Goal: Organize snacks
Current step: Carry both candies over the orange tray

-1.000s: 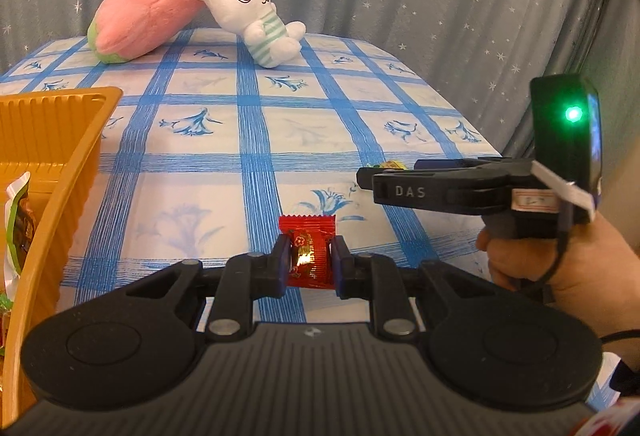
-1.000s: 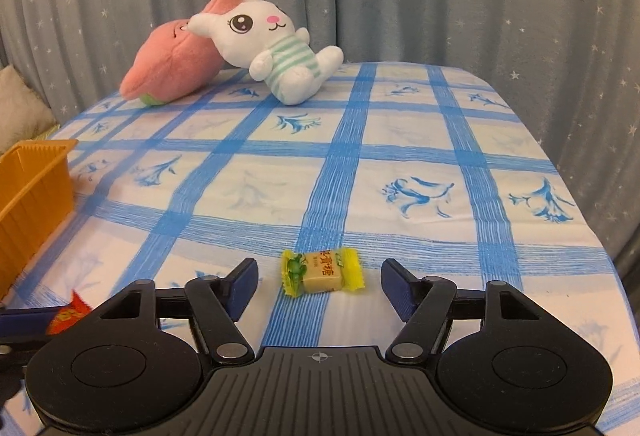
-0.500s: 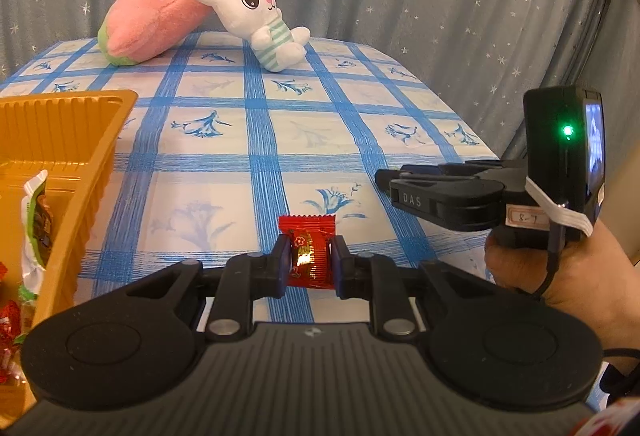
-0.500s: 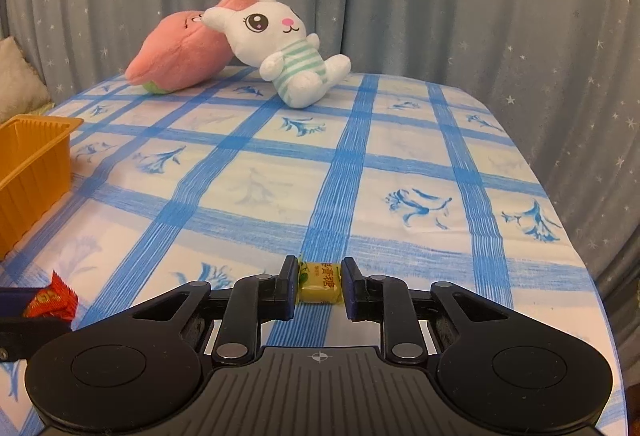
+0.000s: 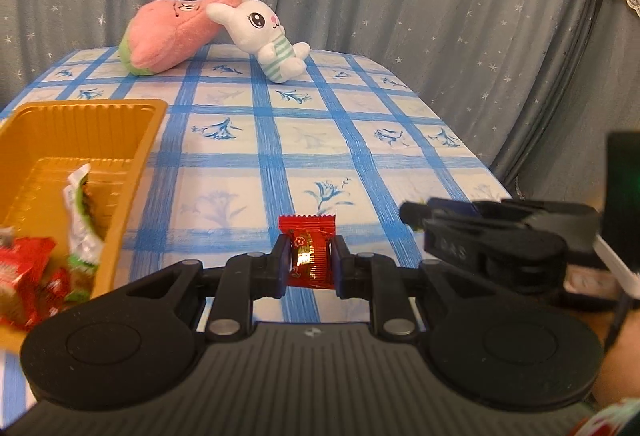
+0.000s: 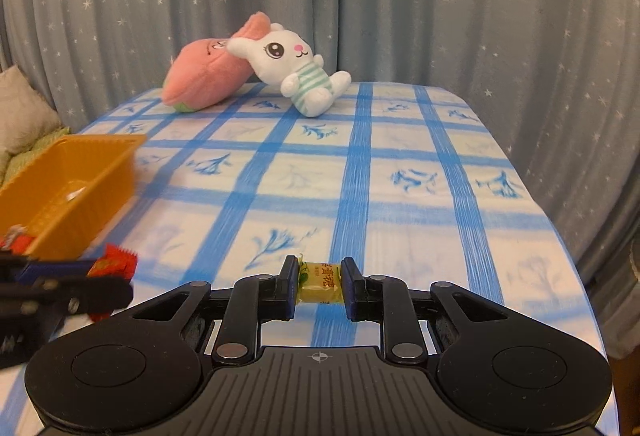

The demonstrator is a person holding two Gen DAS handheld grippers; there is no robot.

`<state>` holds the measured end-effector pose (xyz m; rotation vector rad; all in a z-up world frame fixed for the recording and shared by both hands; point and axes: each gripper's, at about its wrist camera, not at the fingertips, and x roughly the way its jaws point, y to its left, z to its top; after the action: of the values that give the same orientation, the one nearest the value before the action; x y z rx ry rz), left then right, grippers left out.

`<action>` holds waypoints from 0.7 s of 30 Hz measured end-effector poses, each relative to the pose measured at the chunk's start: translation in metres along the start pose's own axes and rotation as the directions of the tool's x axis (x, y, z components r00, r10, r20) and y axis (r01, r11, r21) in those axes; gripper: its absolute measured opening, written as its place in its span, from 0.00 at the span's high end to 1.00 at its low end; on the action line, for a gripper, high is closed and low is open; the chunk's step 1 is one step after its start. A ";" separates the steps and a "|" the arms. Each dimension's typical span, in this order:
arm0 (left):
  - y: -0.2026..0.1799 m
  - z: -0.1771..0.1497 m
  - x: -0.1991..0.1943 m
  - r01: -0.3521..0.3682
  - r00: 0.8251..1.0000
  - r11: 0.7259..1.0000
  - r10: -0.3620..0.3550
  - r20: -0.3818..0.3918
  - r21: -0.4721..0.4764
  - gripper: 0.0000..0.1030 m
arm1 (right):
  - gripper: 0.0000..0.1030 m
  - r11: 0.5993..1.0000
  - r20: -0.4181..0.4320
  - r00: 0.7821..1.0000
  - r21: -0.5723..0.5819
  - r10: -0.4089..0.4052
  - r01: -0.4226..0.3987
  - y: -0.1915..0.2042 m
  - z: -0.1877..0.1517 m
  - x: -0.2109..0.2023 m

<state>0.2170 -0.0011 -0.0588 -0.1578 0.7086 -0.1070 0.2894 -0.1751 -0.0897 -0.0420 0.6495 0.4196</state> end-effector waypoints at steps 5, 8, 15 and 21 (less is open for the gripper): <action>0.003 -0.016 -0.033 -0.014 1.000 1.000 0.014 -0.003 -0.006 0.82 | 0.78 1.000 -0.012 1.000 0.017 -0.004 0.004 0.015 -0.020 -0.040; 0.010 -0.027 -0.053 -0.029 1.000 0.999 0.029 -0.005 -0.031 0.82 | 0.78 0.999 -0.020 1.000 0.047 -0.002 0.003 0.023 -0.032 -0.063; 0.027 -0.040 -0.100 -0.074 0.997 0.994 0.075 0.011 -0.076 0.82 | 0.78 0.997 -0.034 0.999 0.074 0.023 -0.021 0.051 -0.050 -0.106; 0.043 -0.044 -0.136 -0.118 0.992 0.988 0.123 0.042 -0.104 0.82 | 0.78 0.997 -0.025 0.998 0.055 0.064 -0.063 0.081 -0.051 -0.126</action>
<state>0.0874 0.0568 -0.0119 -0.2137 0.6743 0.0485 0.1383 -0.1559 -0.0478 0.0246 0.6892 0.4632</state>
